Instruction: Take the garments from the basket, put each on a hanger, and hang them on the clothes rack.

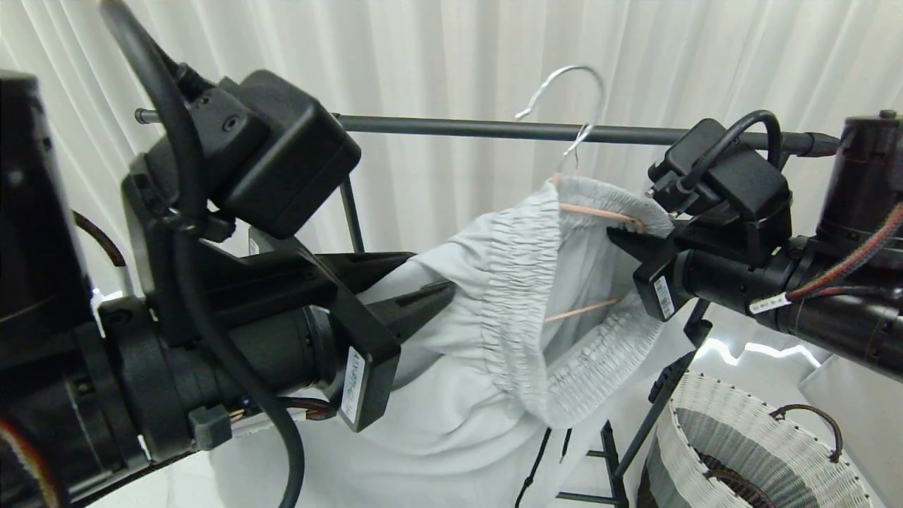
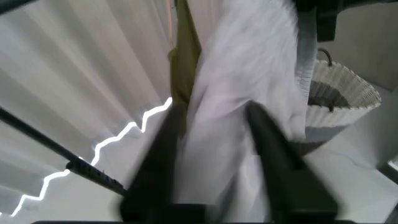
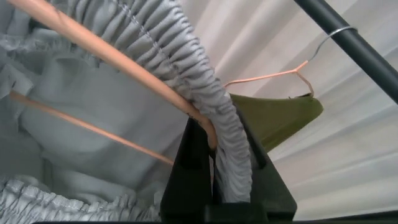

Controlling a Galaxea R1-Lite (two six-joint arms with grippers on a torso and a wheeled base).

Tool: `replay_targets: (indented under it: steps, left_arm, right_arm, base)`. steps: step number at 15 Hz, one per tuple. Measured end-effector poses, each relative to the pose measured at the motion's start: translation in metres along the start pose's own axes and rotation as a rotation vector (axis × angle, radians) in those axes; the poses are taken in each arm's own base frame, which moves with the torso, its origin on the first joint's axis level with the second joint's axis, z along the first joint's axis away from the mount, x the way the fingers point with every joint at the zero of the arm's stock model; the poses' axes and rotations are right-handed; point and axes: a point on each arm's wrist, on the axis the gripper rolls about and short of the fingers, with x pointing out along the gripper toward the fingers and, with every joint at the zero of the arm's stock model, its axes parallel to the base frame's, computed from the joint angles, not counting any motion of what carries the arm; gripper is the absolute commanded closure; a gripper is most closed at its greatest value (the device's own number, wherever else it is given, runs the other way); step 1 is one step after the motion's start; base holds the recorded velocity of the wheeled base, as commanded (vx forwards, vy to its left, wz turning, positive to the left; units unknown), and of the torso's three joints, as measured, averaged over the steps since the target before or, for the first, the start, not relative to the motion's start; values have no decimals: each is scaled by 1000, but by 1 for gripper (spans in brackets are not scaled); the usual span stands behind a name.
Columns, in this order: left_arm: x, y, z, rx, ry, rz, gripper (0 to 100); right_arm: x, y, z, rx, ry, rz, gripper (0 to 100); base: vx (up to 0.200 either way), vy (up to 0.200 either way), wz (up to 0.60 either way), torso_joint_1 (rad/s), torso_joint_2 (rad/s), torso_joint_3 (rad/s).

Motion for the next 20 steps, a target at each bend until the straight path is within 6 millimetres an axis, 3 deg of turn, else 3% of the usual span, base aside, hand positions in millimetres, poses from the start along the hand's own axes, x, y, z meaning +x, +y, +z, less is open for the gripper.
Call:
replay_targets:
  steps: [6,11,17,20]
  left_arm:
    - [-6,0,-9,1,17,-3,0]
    - [-15,15,-22,-9,35,72,0]
    - [-49,18,-64,69,98,108,0]
    - [-54,18,-91,70,182,126,0]
  right_arm:
    - [-8,-3,5,1,-30,5,100]
    - [-17,-12,0,6,-22,-24,100]
    - [-21,-34,-8,23,7,-110,100]
    - [-22,-39,-8,38,6,-130,100]
  base:
    - [0,0,0,0,0,0]
    - [0,0,0,0,0,0]
    - [0,0,0,0,0,0]
    - [0,0,0,0,0,0]
